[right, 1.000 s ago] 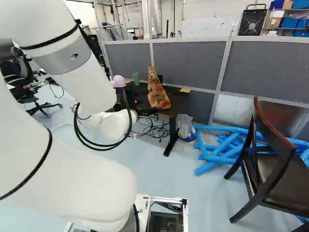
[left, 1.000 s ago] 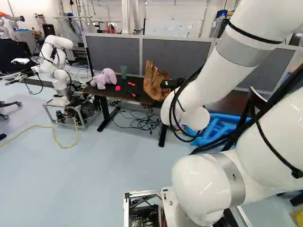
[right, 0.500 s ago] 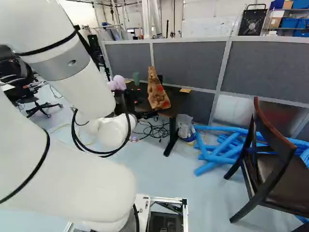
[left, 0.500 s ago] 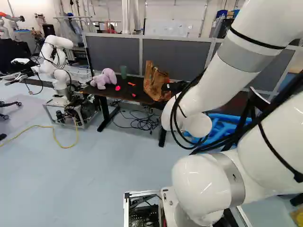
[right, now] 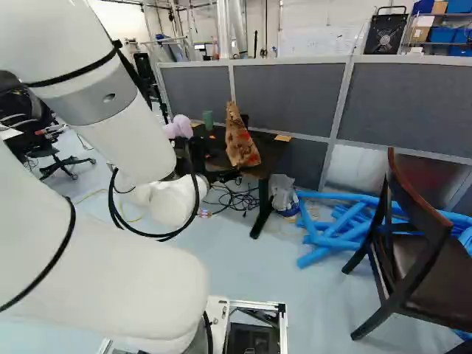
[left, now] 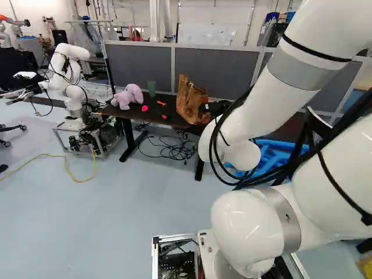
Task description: Pick up the bag on the ground and place it on the table
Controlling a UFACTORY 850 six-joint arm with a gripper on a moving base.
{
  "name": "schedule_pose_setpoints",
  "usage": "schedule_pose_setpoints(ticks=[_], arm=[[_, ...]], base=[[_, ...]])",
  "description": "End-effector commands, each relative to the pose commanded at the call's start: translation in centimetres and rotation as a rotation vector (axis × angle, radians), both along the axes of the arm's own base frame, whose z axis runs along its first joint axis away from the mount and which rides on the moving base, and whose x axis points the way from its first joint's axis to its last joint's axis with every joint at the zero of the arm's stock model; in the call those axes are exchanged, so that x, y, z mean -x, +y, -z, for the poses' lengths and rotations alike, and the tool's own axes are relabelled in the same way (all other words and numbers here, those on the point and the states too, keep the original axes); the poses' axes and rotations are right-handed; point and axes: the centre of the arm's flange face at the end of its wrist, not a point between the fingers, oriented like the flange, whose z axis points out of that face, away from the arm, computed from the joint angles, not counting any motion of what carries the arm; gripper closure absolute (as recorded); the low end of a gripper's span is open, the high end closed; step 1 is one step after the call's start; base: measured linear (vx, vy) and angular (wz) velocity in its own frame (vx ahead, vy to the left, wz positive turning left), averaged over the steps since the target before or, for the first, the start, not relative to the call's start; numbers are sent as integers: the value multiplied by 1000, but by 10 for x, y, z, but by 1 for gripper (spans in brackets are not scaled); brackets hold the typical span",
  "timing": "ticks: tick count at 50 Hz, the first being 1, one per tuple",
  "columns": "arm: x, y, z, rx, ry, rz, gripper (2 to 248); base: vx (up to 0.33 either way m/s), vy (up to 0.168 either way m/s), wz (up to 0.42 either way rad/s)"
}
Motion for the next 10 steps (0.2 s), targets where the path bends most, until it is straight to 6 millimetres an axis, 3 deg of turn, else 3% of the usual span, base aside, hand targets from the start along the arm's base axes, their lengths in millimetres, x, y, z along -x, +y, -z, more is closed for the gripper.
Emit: schedule_pose_setpoints(ticks=[10], arm=[[0, 0, 0, 0, 0, 0, 3]], base=[[0, 0, 0]])
